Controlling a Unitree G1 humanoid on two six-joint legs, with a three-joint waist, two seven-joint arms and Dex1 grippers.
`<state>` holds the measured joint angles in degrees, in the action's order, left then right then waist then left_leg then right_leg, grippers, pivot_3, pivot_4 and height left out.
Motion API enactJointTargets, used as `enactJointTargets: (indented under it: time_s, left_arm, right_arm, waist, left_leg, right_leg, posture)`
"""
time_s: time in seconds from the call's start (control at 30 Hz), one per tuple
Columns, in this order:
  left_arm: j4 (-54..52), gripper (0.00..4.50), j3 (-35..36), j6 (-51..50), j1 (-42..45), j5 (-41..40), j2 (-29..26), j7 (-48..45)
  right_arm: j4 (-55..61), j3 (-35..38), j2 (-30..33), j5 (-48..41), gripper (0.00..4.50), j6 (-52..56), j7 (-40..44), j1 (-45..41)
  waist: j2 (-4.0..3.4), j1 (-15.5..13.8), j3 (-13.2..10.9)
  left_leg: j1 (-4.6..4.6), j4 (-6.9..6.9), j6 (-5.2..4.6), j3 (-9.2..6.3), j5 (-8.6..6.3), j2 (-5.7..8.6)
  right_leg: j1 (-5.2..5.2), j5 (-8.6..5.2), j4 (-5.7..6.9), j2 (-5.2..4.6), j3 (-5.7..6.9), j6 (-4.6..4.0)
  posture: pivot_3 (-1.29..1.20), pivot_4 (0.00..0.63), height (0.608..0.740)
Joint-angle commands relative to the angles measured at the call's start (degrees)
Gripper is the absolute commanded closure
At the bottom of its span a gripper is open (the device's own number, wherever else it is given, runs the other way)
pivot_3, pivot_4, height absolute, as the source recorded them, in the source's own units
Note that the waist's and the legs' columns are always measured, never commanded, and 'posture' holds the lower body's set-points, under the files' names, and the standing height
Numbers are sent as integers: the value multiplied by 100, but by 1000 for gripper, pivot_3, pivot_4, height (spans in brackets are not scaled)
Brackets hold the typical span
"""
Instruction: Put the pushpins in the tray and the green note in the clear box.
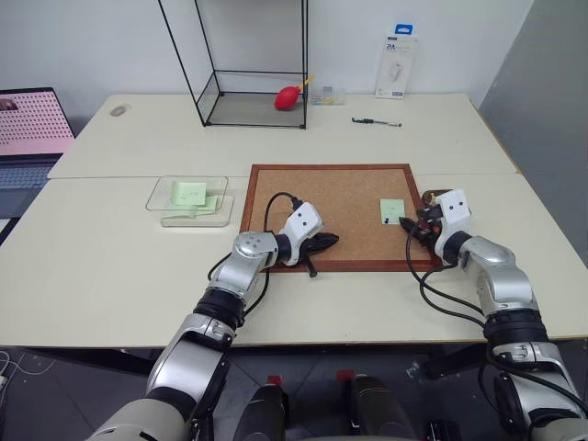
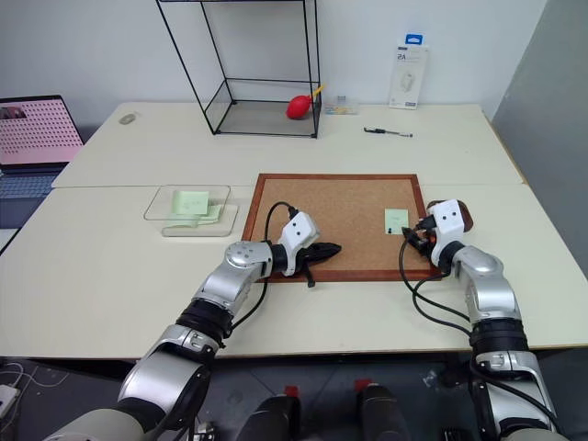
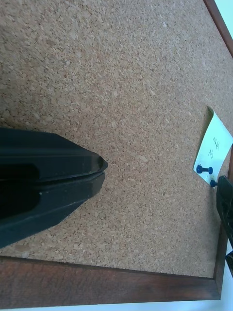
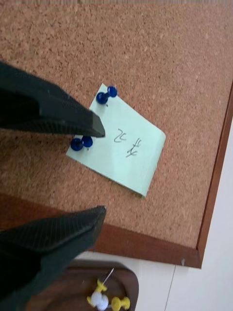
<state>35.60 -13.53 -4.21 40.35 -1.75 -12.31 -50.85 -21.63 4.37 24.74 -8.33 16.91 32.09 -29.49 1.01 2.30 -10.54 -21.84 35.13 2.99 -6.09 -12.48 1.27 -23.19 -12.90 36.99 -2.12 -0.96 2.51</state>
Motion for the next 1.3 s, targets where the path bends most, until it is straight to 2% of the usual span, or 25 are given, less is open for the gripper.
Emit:
enactJointTargets:
  time_s: [0.03, 0.2, 0.27, 0.7, 1.3]
  left_arm:
    - [140, 4500, -166, -116, -159, 179, -41, -70]
    - [169, 4500, -169, -97, -154, 188, -33, -59]
    - [177, 4500, -171, -88, -152, 190, -30, -58]
    - [222, 4500, -193, -76, -137, 215, -29, -59]
    - [206, 4500, -242, -85, -182, 259, -62, -88]
  right_arm:
    - [115, 15, 46, -52, 3135, 47, 76, -60]
    - [225, 20, 58, -111, 4241, 159, 121, -7]
    - [309, 81, 33, -213, 4479, 255, 124, 9]
    - [1111, 260, 23, -684, 4479, 561, 236, 131]
    - [1526, 380, 160, -862, 4479, 784, 189, 131]
  waist:
    - [0, 0, 0]
    - [0, 0, 0]
    - [0, -1, 0]
    - [0, -25, 0]
    - [0, -24, 0]
  left_leg:
    - [0, 0, 0, 0, 0, 0]
    - [0, 0, 0, 0, 0, 0]
    - [0, 0, 0, 0, 0, 0]
    - [-3, 0, 0, -2, 0, 0]
    - [-2, 1, 0, -1, 0, 0]
  right_leg:
    - [0, 0, 0, 0, 0, 0]
    - [0, 0, 0, 0, 0, 0]
    - [0, 0, 0, 0, 0, 0]
    - [-2, 0, -1, 0, 1, 0]
    - [-1, 0, -1, 0, 1, 0]
  posture:
    - [0, 150, 740]
    - [0, 150, 740]
    - [0, 150, 740]
    - [0, 150, 740]
    - [0, 150, 740]
